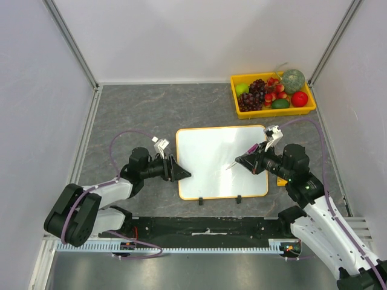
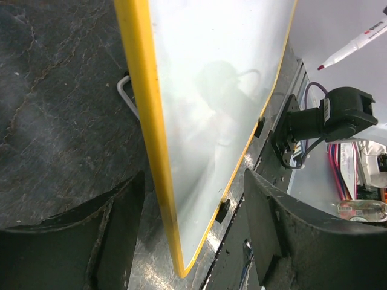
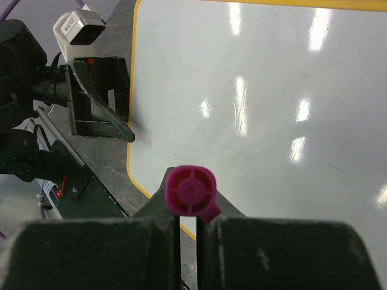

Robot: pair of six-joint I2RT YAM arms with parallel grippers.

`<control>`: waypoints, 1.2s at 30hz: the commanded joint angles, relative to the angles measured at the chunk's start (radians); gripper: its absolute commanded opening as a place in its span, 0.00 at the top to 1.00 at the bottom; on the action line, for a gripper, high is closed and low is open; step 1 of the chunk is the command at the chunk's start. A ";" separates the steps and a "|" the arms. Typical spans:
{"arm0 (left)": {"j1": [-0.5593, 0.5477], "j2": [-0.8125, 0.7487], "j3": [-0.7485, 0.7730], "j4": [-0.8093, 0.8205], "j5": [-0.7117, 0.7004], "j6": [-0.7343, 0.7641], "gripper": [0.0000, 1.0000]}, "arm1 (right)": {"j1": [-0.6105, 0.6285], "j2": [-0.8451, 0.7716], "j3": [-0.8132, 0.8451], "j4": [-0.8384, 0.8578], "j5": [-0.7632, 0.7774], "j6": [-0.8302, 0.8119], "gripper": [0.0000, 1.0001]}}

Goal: Write a sentence on the whiteboard
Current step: Hold the whiteboard at the center of the board.

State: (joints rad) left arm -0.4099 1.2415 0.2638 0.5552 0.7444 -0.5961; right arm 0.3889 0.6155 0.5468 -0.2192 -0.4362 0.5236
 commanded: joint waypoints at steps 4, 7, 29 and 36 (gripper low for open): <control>0.005 -0.042 -0.003 0.011 0.004 0.074 0.28 | -0.001 0.026 0.022 0.086 -0.013 0.013 1.00; 0.005 -0.040 -0.003 0.008 -0.007 0.079 0.28 | -0.001 0.029 0.019 0.099 -0.022 0.010 1.00; 0.006 -0.129 0.075 -0.115 -0.214 0.101 0.16 | 0.059 0.102 0.057 0.211 0.030 0.073 1.00; 0.005 -0.171 0.045 -0.081 -0.287 0.059 0.15 | 0.191 0.182 0.105 0.251 0.139 0.053 1.00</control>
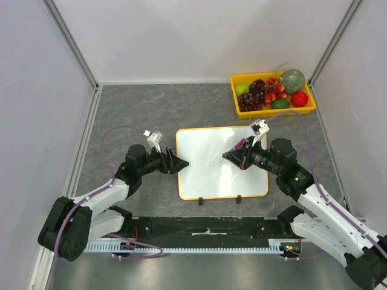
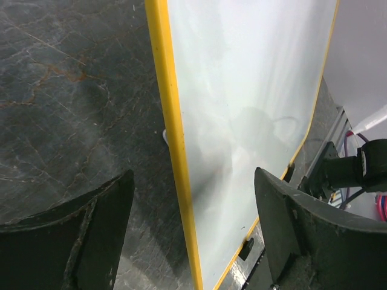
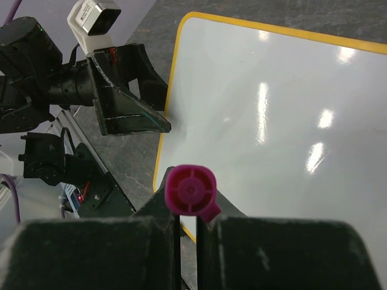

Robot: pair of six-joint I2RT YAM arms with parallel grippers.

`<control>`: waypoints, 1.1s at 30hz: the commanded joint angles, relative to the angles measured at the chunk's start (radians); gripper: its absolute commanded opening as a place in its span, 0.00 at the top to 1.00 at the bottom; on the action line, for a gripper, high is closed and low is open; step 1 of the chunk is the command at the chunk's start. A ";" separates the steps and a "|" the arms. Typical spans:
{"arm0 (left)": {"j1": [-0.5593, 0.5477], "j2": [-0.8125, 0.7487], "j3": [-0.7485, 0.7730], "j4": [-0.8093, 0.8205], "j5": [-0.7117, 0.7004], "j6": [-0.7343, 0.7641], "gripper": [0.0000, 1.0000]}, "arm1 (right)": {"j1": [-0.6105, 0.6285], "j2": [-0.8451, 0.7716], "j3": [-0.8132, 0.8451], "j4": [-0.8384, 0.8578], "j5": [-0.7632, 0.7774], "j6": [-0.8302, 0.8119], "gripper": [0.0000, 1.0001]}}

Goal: Write a sentence on the whiteboard
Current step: Hold the whiteboard at the center of the board.

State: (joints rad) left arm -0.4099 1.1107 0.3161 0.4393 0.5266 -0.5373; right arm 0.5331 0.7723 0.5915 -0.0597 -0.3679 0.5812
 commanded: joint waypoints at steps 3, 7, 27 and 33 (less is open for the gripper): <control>0.005 -0.054 -0.002 0.045 -0.115 -0.042 0.14 | 0.068 0.044 0.064 0.115 0.089 -0.003 1.00; 0.006 -0.031 0.034 0.025 -0.143 -0.052 0.14 | 0.082 0.059 0.076 0.118 0.096 -0.006 1.00; 0.005 0.132 -0.058 0.346 0.136 -0.110 0.26 | 0.148 0.097 0.109 0.142 0.204 -0.044 1.00; 0.006 0.069 -0.100 0.361 0.144 -0.105 0.34 | 0.179 0.139 0.129 0.178 0.245 -0.075 1.00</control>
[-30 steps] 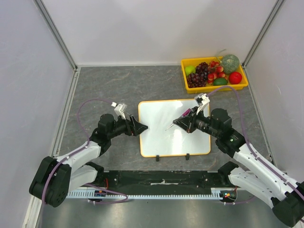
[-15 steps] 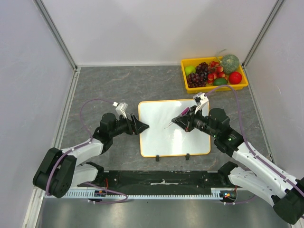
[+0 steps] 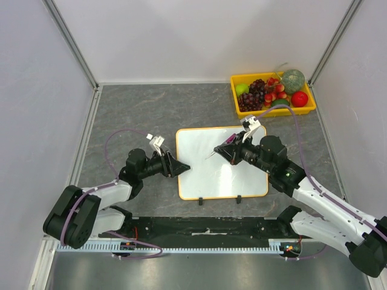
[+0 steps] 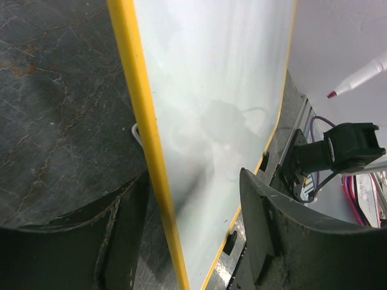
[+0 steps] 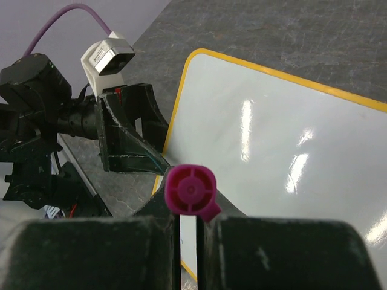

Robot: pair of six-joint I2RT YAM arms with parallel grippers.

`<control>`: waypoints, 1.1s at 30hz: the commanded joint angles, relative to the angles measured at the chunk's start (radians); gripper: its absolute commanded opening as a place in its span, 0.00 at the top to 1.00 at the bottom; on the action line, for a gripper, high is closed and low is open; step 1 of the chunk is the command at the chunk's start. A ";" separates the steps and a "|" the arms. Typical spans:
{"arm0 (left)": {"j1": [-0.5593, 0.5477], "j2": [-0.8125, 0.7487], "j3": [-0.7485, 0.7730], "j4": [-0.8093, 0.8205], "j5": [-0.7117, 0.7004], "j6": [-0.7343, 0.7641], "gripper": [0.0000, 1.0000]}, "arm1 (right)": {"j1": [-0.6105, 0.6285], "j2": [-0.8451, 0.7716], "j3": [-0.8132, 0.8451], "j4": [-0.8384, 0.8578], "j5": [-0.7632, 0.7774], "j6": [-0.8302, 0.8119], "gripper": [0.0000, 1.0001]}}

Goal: Write a sentence on the whiteboard
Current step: Hold the whiteboard at the center of the board.

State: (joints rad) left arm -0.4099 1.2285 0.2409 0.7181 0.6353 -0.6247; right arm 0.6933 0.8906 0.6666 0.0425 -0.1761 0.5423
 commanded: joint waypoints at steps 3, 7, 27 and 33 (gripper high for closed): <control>0.005 -0.075 -0.040 0.077 0.038 -0.013 0.40 | 0.035 0.050 0.068 0.089 0.076 -0.057 1.00; 0.006 -0.096 -0.051 0.063 0.040 -0.013 0.49 | 0.060 0.082 0.082 0.103 0.110 -0.087 1.00; 0.005 -0.110 -0.074 -0.042 0.031 0.025 0.98 | 0.106 0.136 0.097 0.235 0.210 -0.137 1.00; 0.005 -0.112 -0.071 -0.083 -0.013 0.036 0.98 | 0.130 0.168 0.090 0.299 0.282 -0.169 1.00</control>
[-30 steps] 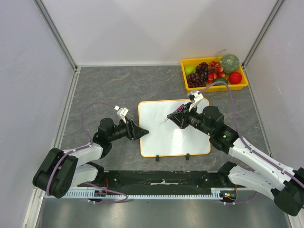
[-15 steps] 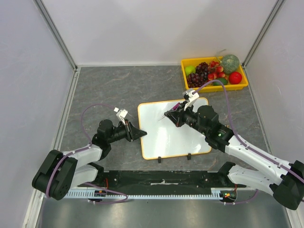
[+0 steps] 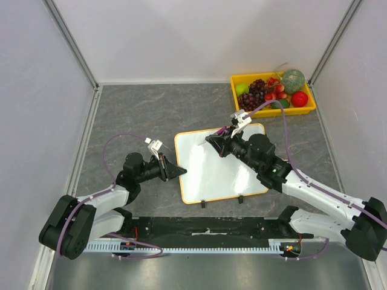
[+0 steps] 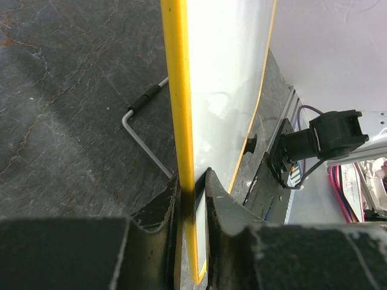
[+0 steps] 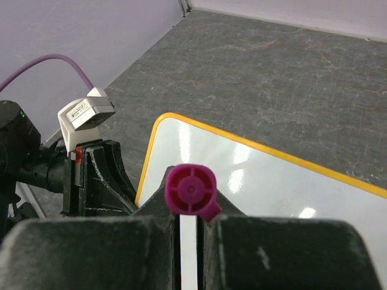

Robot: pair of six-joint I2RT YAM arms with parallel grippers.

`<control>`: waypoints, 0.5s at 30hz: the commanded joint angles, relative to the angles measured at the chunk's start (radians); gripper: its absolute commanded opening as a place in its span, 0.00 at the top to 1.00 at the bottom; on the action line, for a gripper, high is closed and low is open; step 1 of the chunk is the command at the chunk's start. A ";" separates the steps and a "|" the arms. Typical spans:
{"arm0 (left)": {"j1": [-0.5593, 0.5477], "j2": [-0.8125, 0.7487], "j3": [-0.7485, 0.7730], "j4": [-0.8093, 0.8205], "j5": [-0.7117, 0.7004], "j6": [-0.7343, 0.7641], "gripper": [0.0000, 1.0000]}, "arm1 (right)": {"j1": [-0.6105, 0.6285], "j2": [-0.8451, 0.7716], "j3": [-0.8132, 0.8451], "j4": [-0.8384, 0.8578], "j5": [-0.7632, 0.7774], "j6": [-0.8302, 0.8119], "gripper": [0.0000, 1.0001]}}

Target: Write a sentence on the whiteboard

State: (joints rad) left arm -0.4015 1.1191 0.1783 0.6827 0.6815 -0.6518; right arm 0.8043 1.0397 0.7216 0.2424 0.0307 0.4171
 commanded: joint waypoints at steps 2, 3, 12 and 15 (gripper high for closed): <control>-0.003 0.004 -0.007 -0.055 -0.066 0.061 0.98 | 0.035 0.034 0.041 0.115 0.095 -0.060 1.00; -0.003 0.008 -0.003 -0.057 -0.066 0.063 0.98 | 0.041 0.042 0.042 0.121 0.106 -0.066 1.00; -0.003 0.041 0.010 -0.084 -0.080 0.080 0.98 | 0.108 0.105 0.047 0.205 0.233 -0.124 1.00; -0.002 0.044 0.010 -0.095 -0.091 0.080 0.98 | 0.113 0.126 0.047 0.239 0.241 -0.113 1.00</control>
State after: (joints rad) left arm -0.4015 1.1400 0.1825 0.6598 0.6662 -0.6518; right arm 0.9081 1.1450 0.7246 0.3714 0.2081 0.3233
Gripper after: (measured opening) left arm 0.214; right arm 0.077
